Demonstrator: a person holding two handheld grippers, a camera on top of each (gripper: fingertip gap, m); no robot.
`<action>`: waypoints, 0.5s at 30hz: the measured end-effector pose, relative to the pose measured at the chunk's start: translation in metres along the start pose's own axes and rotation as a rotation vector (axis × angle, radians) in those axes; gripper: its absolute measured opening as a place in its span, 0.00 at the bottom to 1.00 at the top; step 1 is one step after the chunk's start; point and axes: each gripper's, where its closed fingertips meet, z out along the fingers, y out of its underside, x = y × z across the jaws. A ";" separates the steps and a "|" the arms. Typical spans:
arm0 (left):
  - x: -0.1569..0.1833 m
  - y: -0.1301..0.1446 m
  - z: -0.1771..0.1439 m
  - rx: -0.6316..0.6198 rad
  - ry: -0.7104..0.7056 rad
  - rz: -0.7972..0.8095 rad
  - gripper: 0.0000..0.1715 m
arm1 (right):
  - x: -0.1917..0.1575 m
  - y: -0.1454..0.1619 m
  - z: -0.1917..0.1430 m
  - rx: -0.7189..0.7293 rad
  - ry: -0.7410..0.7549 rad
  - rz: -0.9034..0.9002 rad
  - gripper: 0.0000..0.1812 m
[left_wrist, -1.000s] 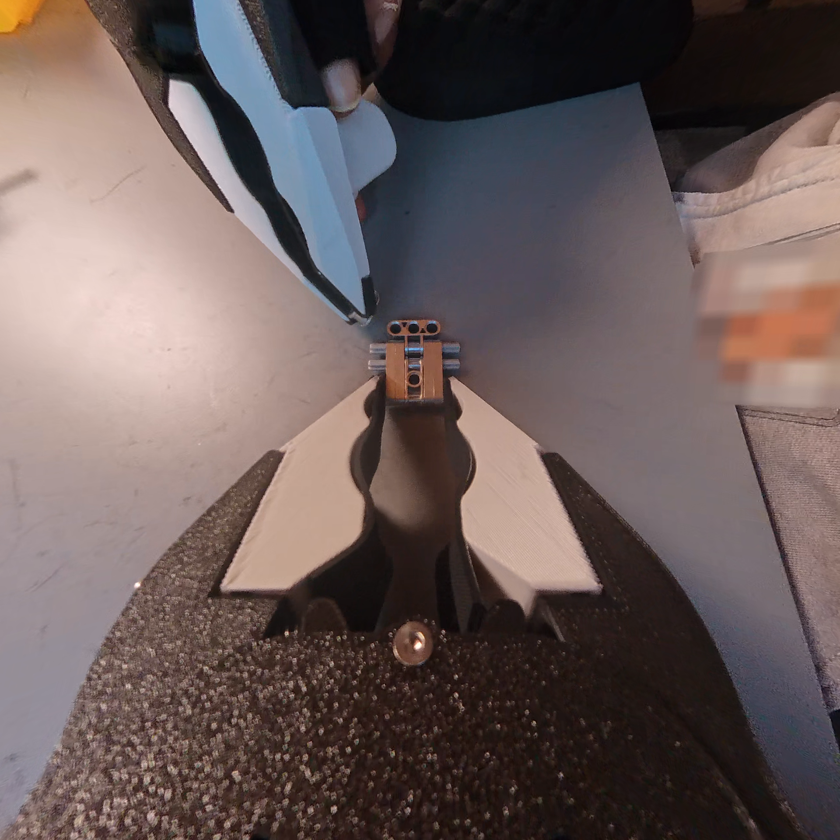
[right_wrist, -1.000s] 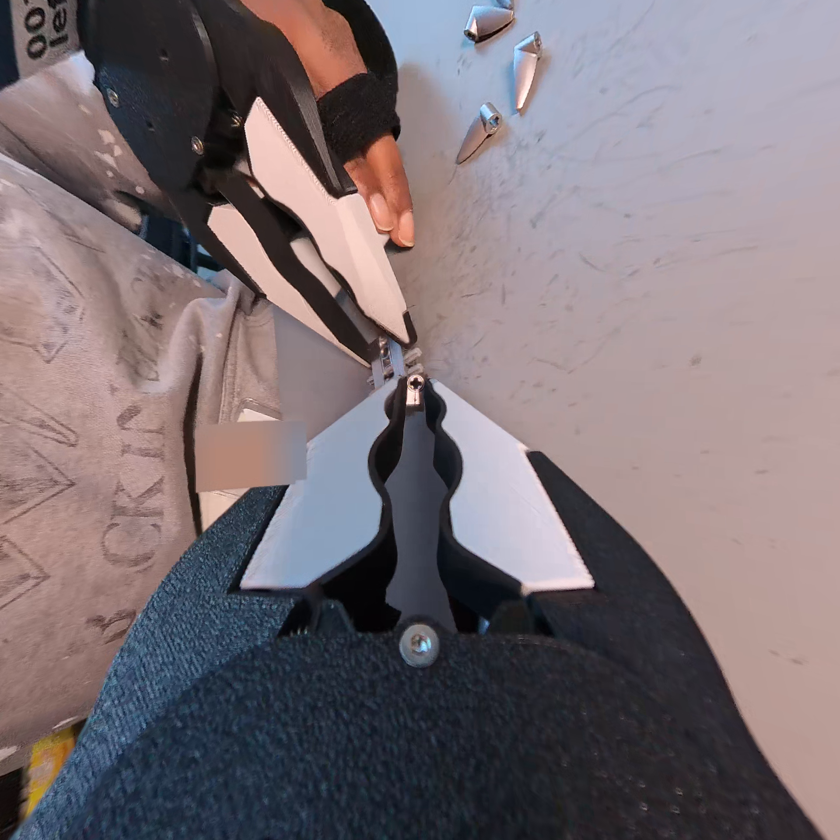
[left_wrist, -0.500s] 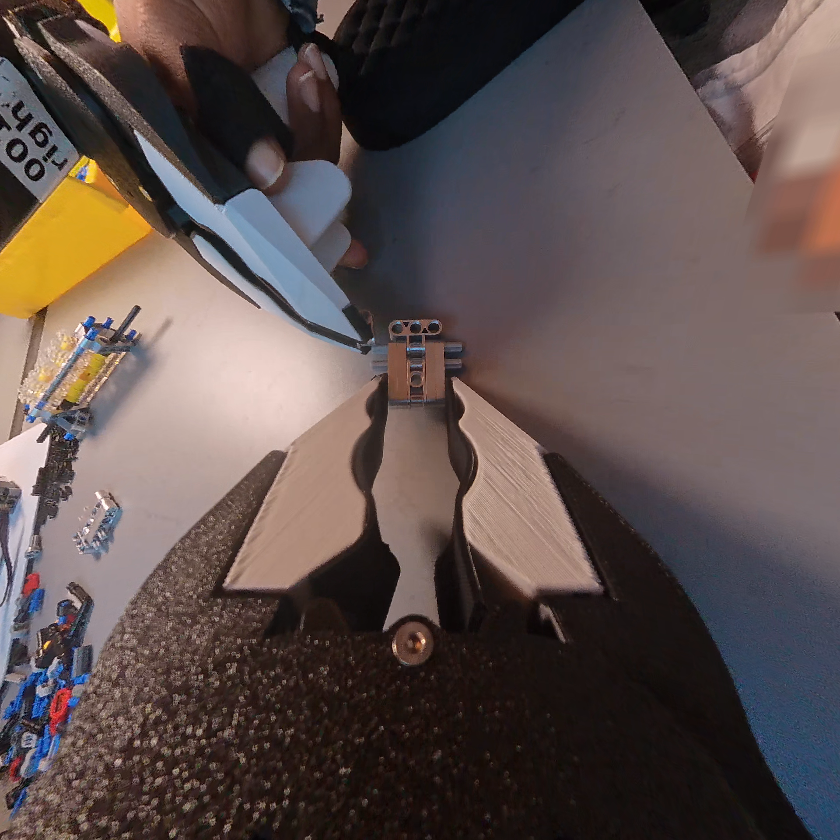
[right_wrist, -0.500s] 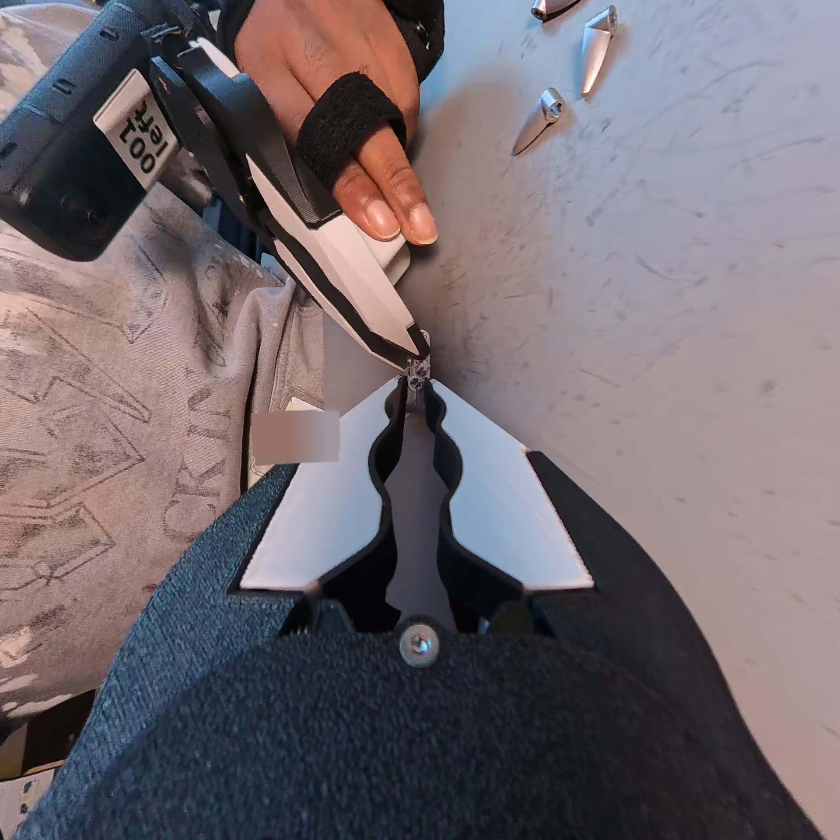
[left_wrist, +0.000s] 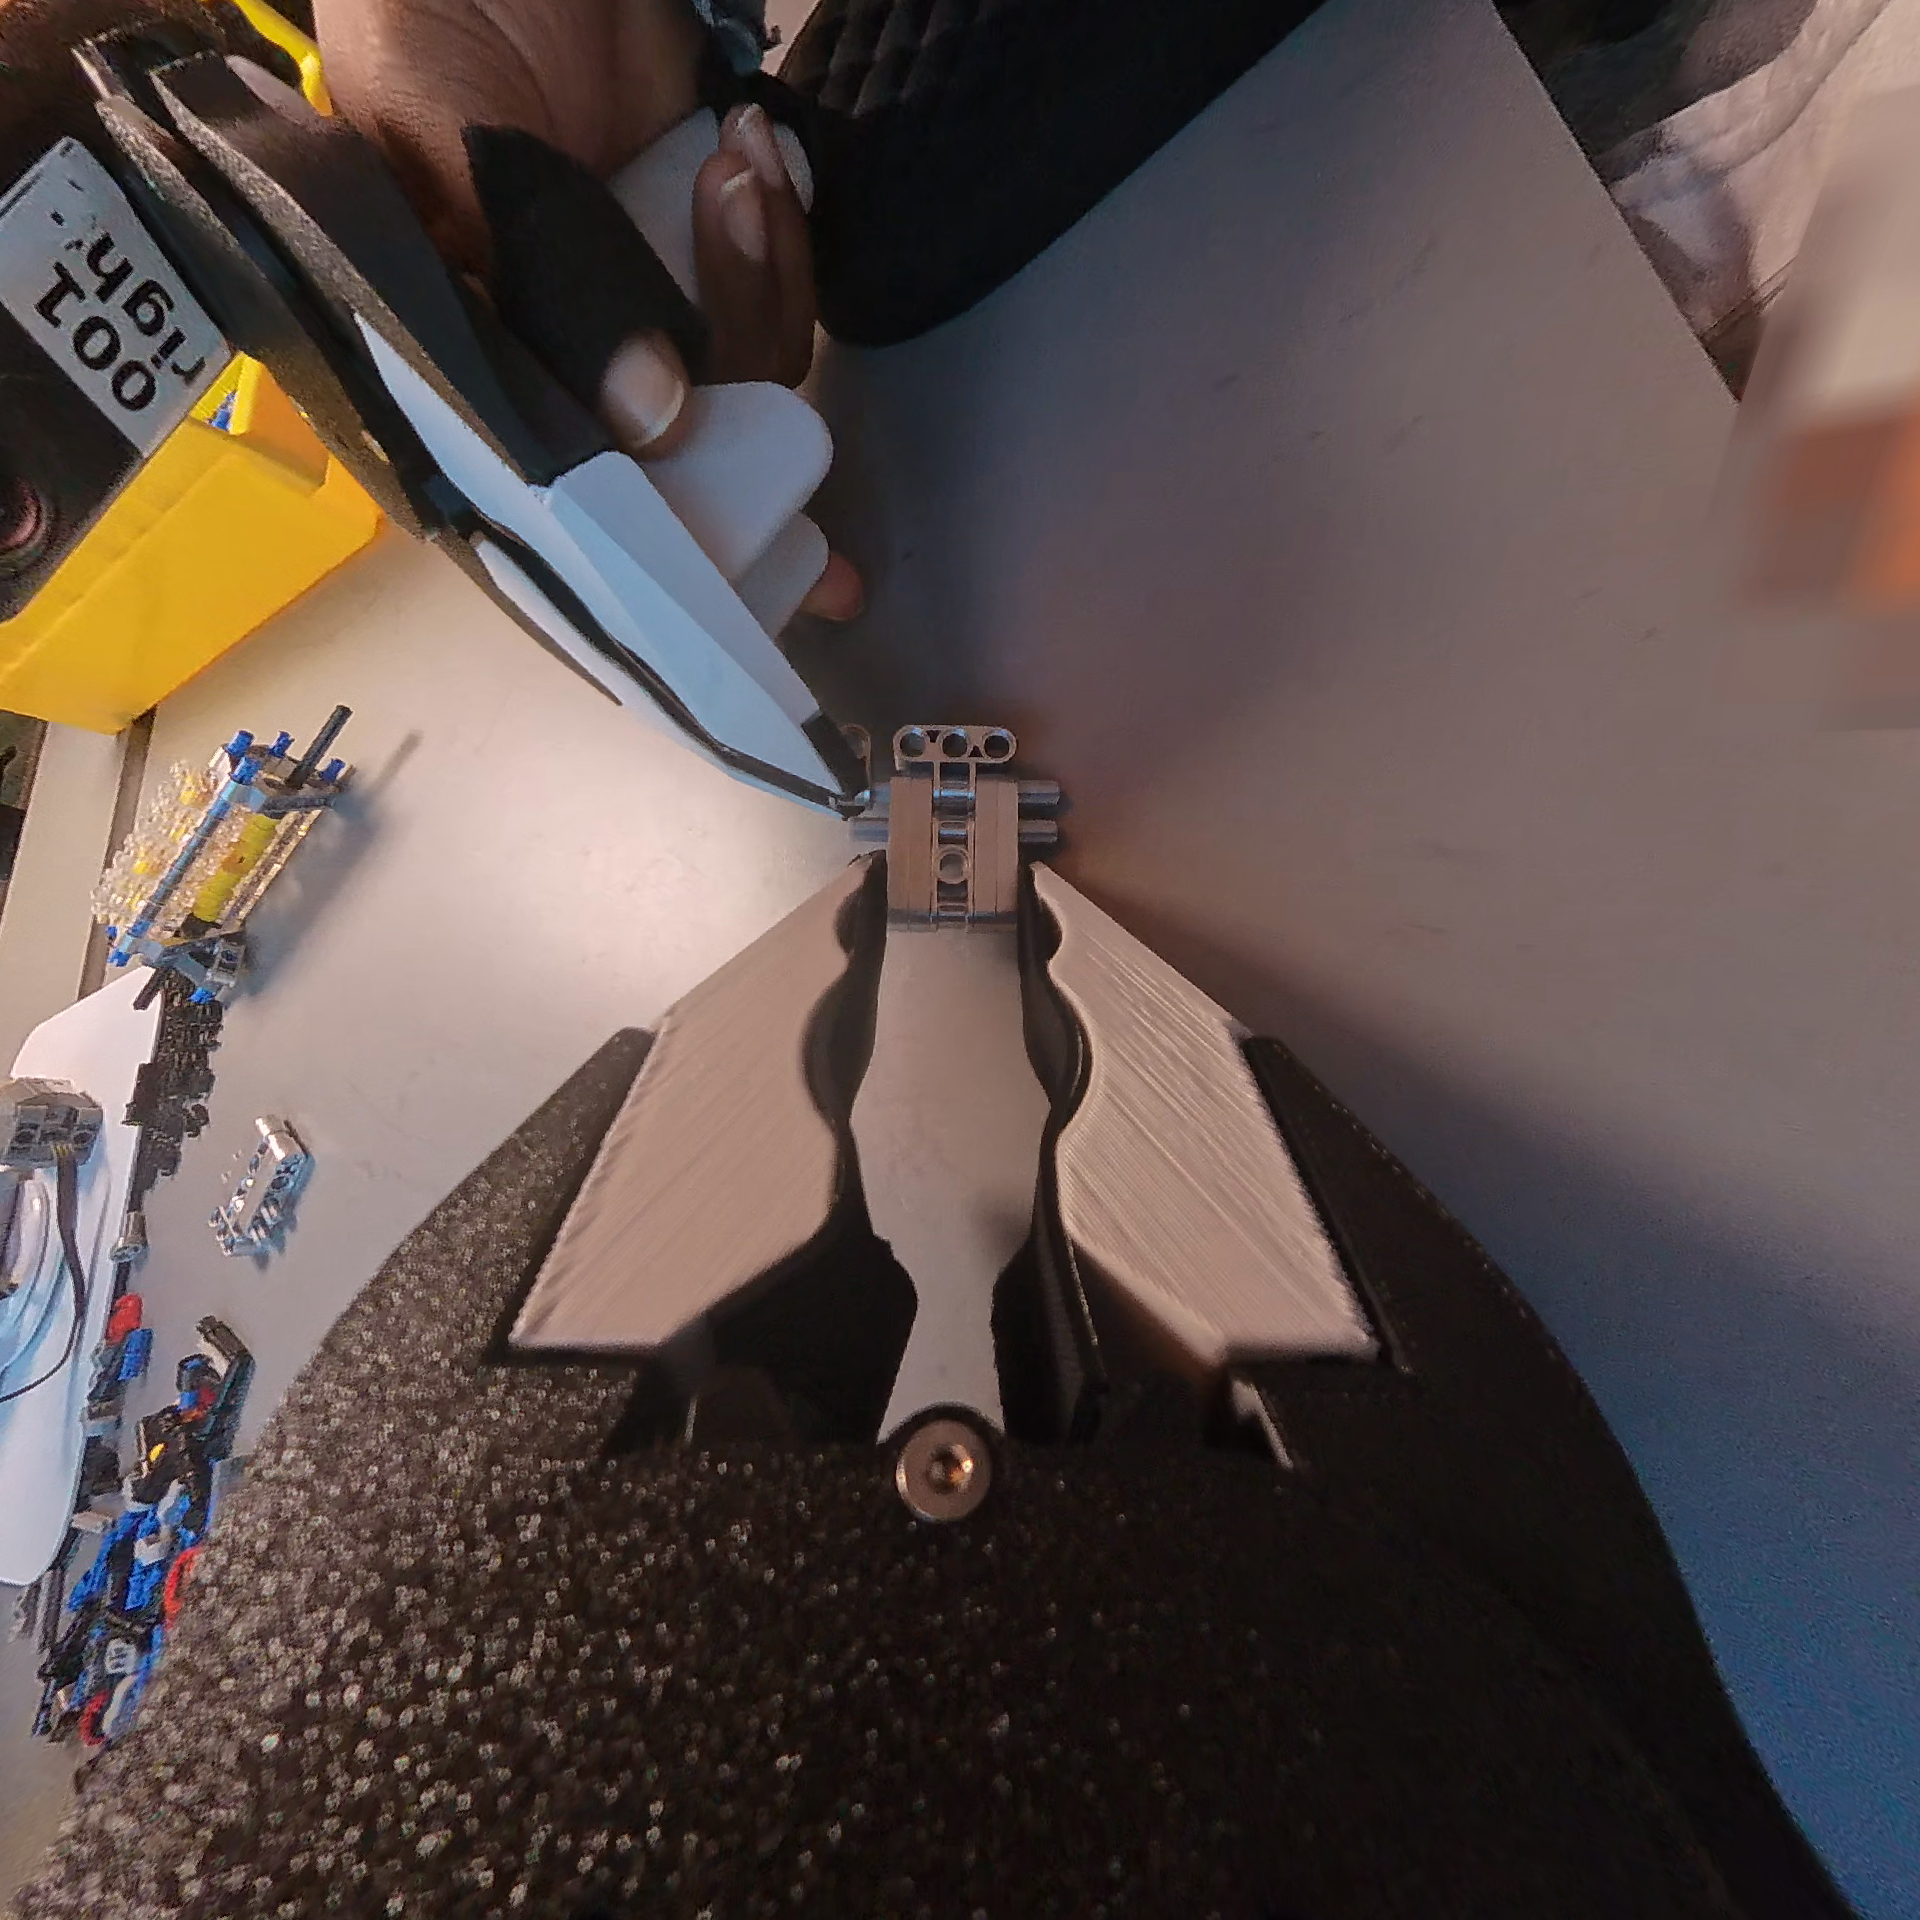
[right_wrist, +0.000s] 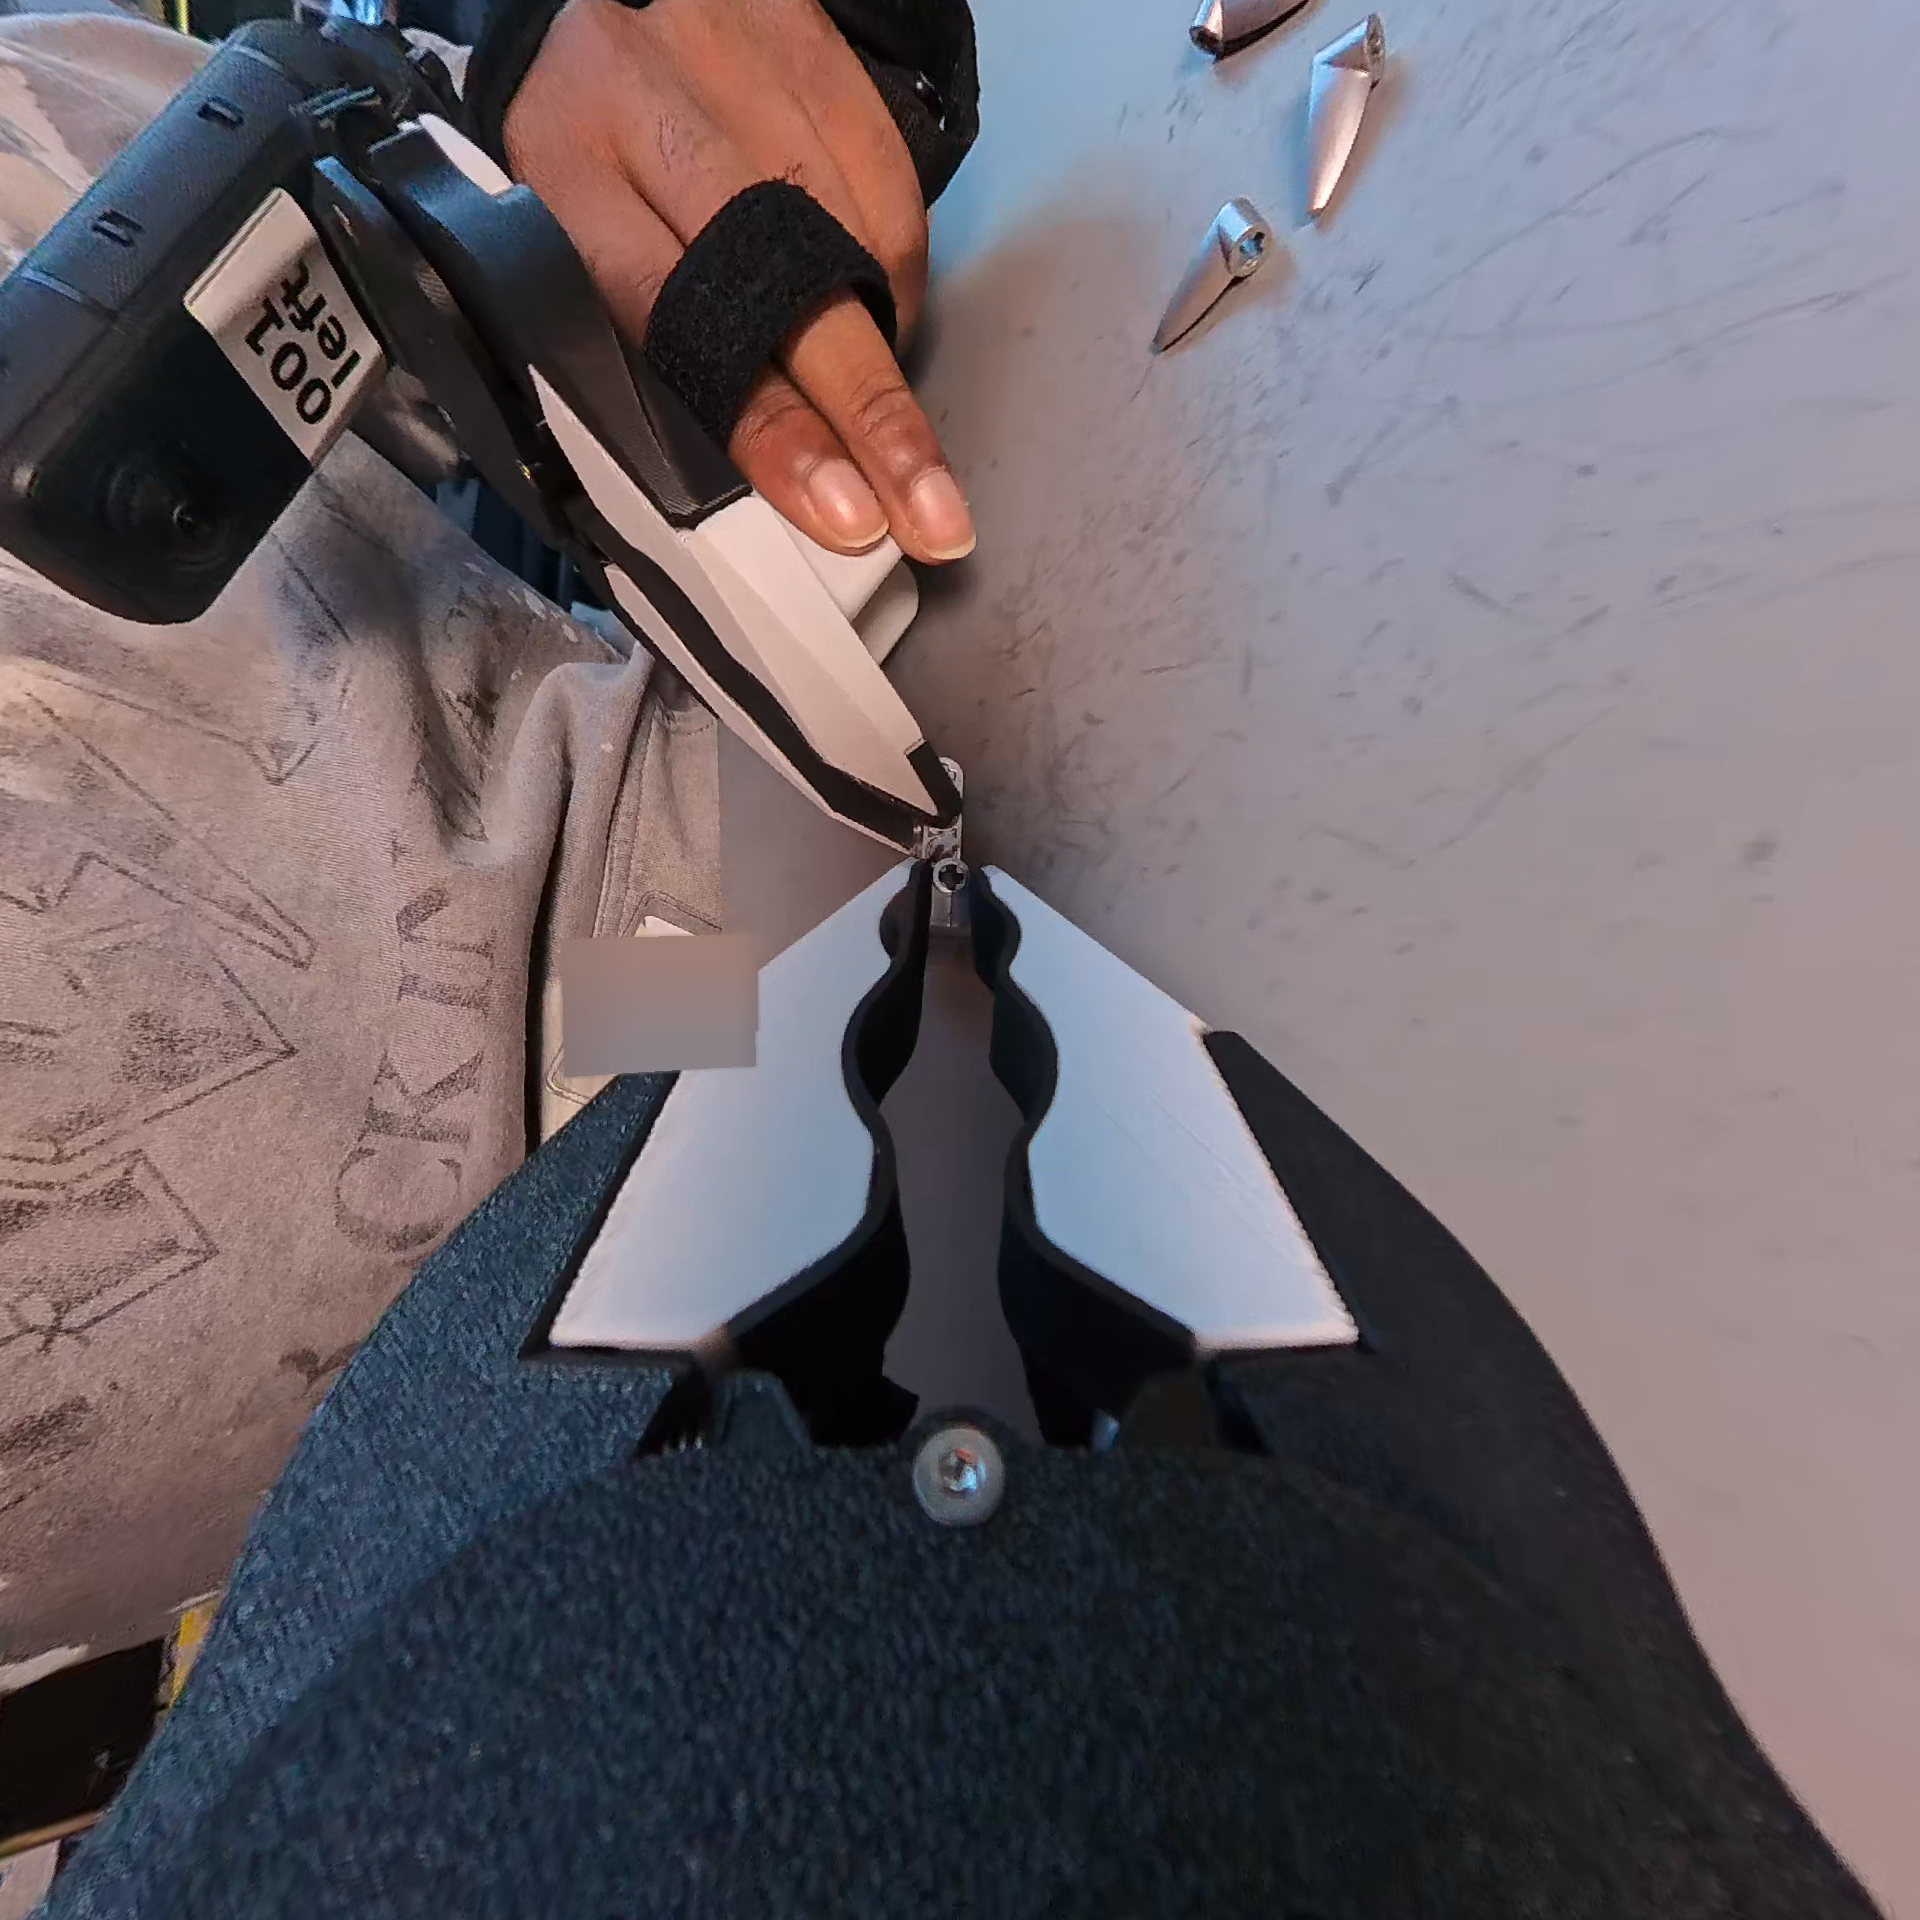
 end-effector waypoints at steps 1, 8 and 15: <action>0.000 0.000 0.000 -0.002 -0.003 0.004 0.13 | 0.000 0.000 0.000 0.006 0.005 0.002 0.03; 0.001 -0.001 0.001 -0.008 -0.010 0.005 0.13 | -0.002 0.005 0.004 -0.007 0.045 -0.004 0.03; 0.001 0.000 0.001 0.002 0.004 -0.011 0.13 | -0.002 0.006 0.004 0.021 0.076 -0.003 0.04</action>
